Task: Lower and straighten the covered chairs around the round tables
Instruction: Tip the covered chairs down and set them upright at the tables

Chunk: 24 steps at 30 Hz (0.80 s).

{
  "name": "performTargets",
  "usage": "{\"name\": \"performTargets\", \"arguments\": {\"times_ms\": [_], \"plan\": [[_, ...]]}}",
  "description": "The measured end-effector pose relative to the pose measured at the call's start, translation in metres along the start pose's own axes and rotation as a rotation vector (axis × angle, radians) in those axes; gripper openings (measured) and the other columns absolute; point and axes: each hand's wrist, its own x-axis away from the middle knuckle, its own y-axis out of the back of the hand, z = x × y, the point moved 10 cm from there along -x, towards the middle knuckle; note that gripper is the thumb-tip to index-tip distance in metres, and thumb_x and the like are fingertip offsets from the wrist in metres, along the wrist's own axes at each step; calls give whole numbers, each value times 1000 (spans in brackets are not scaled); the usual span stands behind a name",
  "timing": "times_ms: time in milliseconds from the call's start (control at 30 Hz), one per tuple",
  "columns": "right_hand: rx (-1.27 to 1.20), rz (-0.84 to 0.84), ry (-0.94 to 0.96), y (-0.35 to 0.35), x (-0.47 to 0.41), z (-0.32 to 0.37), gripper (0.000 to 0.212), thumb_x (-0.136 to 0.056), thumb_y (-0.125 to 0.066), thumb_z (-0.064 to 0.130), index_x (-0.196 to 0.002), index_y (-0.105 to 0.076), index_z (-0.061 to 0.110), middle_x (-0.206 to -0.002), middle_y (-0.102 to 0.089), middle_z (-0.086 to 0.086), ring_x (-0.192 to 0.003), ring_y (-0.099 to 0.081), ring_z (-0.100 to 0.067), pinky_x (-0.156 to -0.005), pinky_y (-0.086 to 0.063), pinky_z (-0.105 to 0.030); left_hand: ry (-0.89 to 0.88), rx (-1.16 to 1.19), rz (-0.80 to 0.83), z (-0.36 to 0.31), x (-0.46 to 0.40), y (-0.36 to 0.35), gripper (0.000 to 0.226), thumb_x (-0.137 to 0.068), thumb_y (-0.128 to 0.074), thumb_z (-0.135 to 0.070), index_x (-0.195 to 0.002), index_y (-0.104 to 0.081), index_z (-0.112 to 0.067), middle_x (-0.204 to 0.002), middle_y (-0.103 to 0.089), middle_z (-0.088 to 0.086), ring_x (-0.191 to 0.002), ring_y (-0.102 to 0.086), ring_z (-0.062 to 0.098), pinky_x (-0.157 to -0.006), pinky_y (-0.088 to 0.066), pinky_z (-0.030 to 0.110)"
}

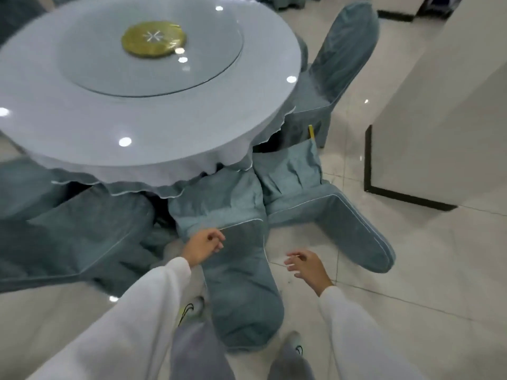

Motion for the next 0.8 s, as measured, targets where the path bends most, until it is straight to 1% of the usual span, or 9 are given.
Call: {"name": "performTargets", "arguments": {"times_ms": [100, 133, 167, 233, 433, 500, 600, 700, 800], "plan": [[71, 80, 23, 10, 6, -12, 18, -95, -56, 19, -102, -73, 21, -89, -78, -1, -79, -72, -18, -68, -49, -30, 47, 139, -174, 5, 42, -13, 26, -97, -48, 10, -88, -66, -7, -72, -68, 8, -54, -62, -1, -52, -47, 14], [95, 105, 30, 12, 10, -16, 18, -95, -56, 19, -101, -73, 21, -88, -78, -1, -79, -72, -19, -68, -49, -30, 56, 179, -216, 6, 56, -20, 24, -97, -48, 10, -91, -66, -5, -74, -68, 10, -53, -61, -2, -50, -46, 12], [120, 133, 30, 13, 15, -22, 18, -94, -56, 19, -100, -73, 22, -89, -78, -1, -79, -72, -19, -68, -49, -31, 68, 211, -249, 9, 70, -27, 24, -97, -49, 9, -92, -66, -6, -75, -69, 9, -53, -60, -1, -49, -45, 13], [165, 168, 17, 14, 25, -34, 19, -93, -55, 19, -99, -73, 24, -89, -78, -1, -80, -73, -20, -69, -49, -31, 88, 252, -278, 18, 92, -42, 26, -97, -50, 6, -91, -67, -11, -77, -71, 6, -57, -59, 6, -53, -45, 19], [213, 193, 37, 17, 53, -57, 18, -93, -56, 18, -100, -73, 24, -91, -78, 1, -80, -71, -16, -71, -51, -29, 145, 375, -283, 65, 137, -82, 19, -101, -50, -5, -98, -67, -14, -86, -70, 8, -71, -63, 17, -63, -47, 26], [215, 193, 22, 17, 56, -78, 18, -94, -56, 19, -101, -72, 23, -92, -78, 0, -79, -70, -14, -72, -51, -30, 167, 398, -284, 91, 141, -98, 17, -101, -51, -8, -101, -66, -15, -91, -71, 10, -75, -64, 19, -65, -49, 28], [216, 203, -3, 12, 41, -119, 15, -95, -59, 20, -102, -72, 22, -93, -78, -1, -78, -69, -13, -70, -50, -30, 215, 457, -315, 143, 138, -120, 15, -100, -52, -6, -102, -66, -12, -92, -71, 13, -78, -64, 23, -65, -50, 29], [241, 210, -84, 4, 19, -177, 14, -94, -62, 19, -103, -72, 21, -94, -78, -4, -77, -68, -14, -69, -50, -30, 290, 483, -360, 200, 144, -143, 15, -100, -51, -6, -105, -65, -11, -94, -71, 13, -79, -65, 25, -65, -52, 31], [267, 211, -122, -12, -12, -236, 16, -92, -64, 19, -106, -69, 24, -97, -77, -6, -80, -69, -17, -69, -51, -32, 337, 488, -421, 263, 144, -171, 14, -100, -53, -8, -102, -65, -14, -95, -71, 11, -84, -69, 27, -67, -55, 31]]}}
